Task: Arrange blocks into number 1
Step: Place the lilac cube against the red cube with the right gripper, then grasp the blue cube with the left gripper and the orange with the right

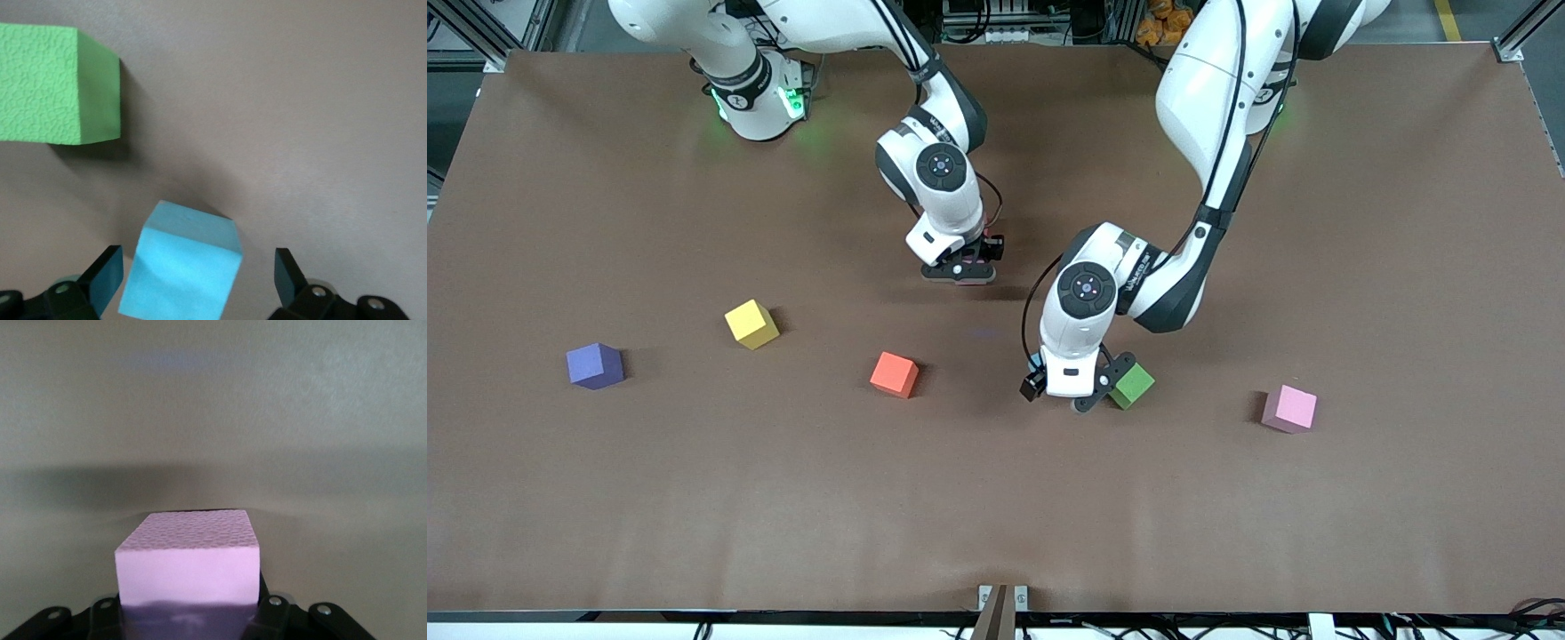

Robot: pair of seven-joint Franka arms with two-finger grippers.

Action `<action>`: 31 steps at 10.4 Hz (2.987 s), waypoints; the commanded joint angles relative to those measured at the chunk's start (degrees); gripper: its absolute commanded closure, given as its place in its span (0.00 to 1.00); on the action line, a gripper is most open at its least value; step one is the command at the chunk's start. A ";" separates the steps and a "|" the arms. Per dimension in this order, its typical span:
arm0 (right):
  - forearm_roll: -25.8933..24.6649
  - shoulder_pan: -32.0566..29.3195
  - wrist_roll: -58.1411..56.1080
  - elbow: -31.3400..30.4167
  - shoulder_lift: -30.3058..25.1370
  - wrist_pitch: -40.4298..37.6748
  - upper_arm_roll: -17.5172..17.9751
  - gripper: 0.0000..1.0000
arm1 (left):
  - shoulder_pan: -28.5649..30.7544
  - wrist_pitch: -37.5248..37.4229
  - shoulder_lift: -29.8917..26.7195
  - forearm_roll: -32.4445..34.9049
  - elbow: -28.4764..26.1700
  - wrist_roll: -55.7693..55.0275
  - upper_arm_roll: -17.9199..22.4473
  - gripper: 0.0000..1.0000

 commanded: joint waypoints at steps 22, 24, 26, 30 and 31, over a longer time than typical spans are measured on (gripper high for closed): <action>0.69 -21.76 -1.32 5.28 -0.55 3.23 -0.33 0.00 | -1.77 -4.03 2.15 0.02 0.42 20.48 0.07 1.00; 0.96 -21.85 -1.24 6.79 0.60 3.23 -0.33 0.00 | -1.86 -5.07 1.27 -0.07 0.33 19.86 0.16 1.00; 0.70 -21.85 -1.32 7.93 2.43 3.32 -0.33 0.00 | -2.29 -9.36 -2.05 0.02 0.33 16.10 0.07 1.00; 0.34 -21.76 -1.41 11.36 5.87 3.32 -0.42 0.00 | -11.06 -13.08 -14.08 0.02 -9.21 8.27 -0.01 1.00; -0.01 -21.76 -1.41 11.37 6.48 3.49 -0.42 0.00 | -14.04 -12.47 -16.99 0.02 -12.82 7.21 -0.10 1.00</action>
